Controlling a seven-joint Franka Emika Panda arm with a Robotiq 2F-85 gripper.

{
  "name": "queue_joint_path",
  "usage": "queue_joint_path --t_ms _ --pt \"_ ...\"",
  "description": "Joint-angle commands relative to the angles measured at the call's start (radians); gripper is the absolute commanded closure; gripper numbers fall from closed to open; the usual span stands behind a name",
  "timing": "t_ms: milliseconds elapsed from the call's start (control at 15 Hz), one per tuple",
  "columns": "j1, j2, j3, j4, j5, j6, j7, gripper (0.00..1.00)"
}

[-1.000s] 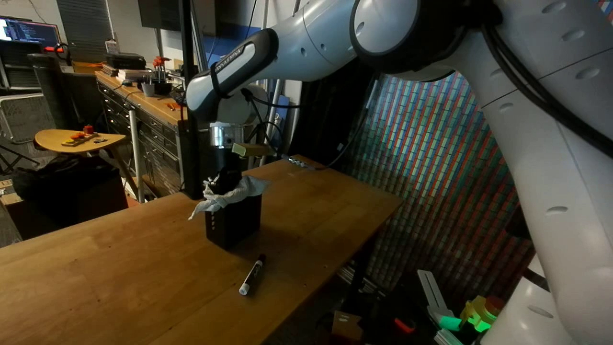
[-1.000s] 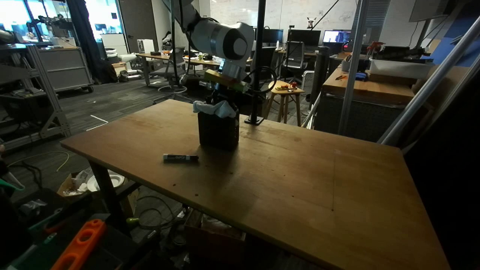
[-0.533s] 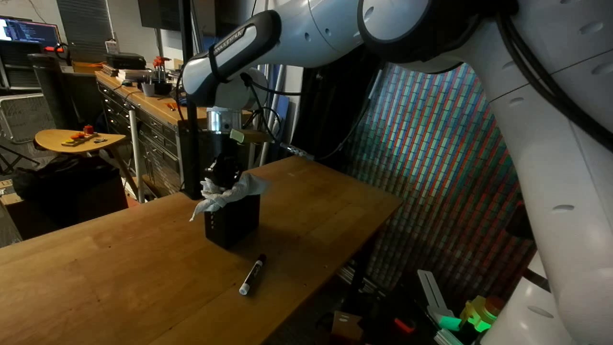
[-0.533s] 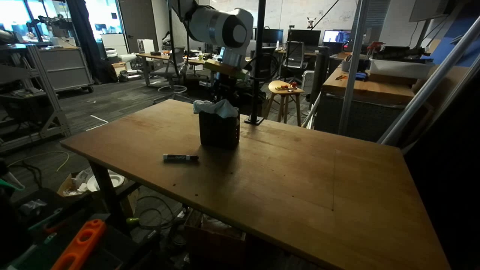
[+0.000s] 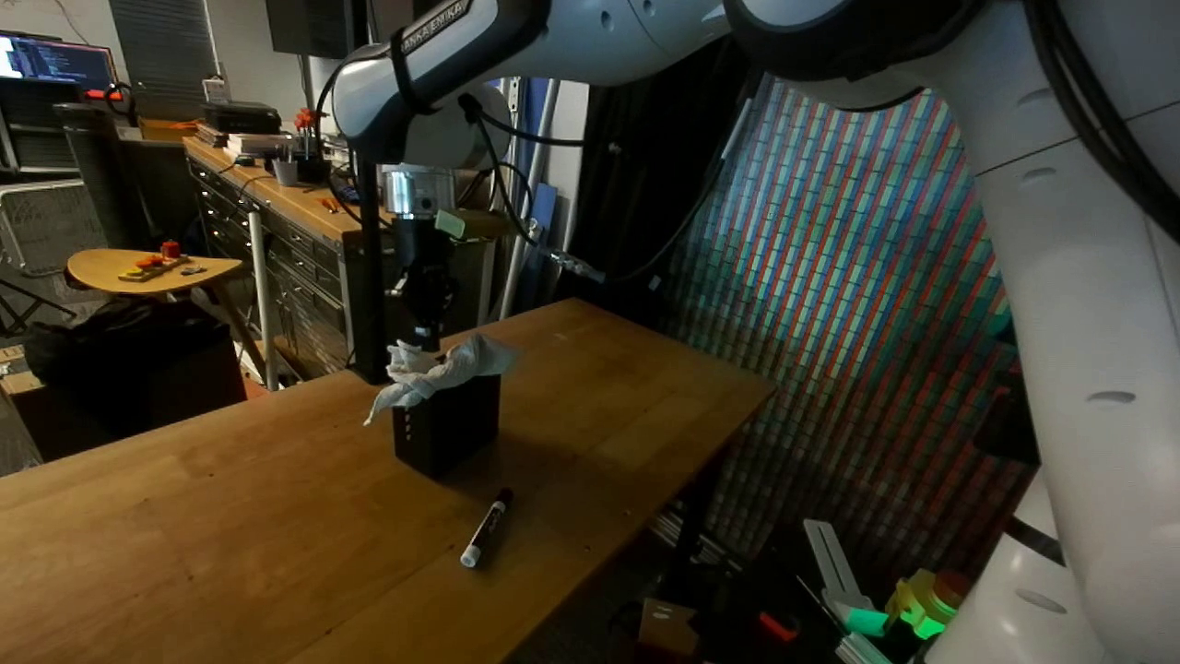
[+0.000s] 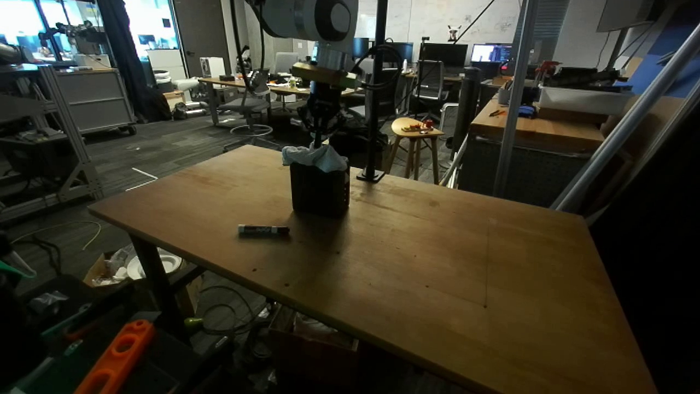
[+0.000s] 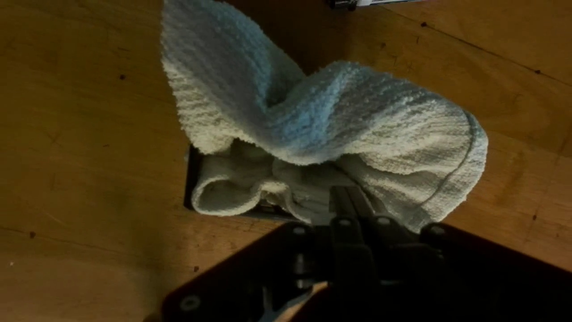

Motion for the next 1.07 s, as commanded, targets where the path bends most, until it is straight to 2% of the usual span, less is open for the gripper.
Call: queue_joint_path --t_ms 0,467,800,1000 --pt "0.016 -0.074 -0.017 -0.062 -0.038 0.007 0.007 0.97" --pt "0.038 -0.124 -0.029 -0.109 -0.113 0.072 0.044 0.97" --pt "0.082 -0.152 -0.051 -0.135 -0.194 0.096 0.165 0.97" --pt "0.097 -0.165 -0.054 -0.164 -0.204 0.094 0.236 0.97"
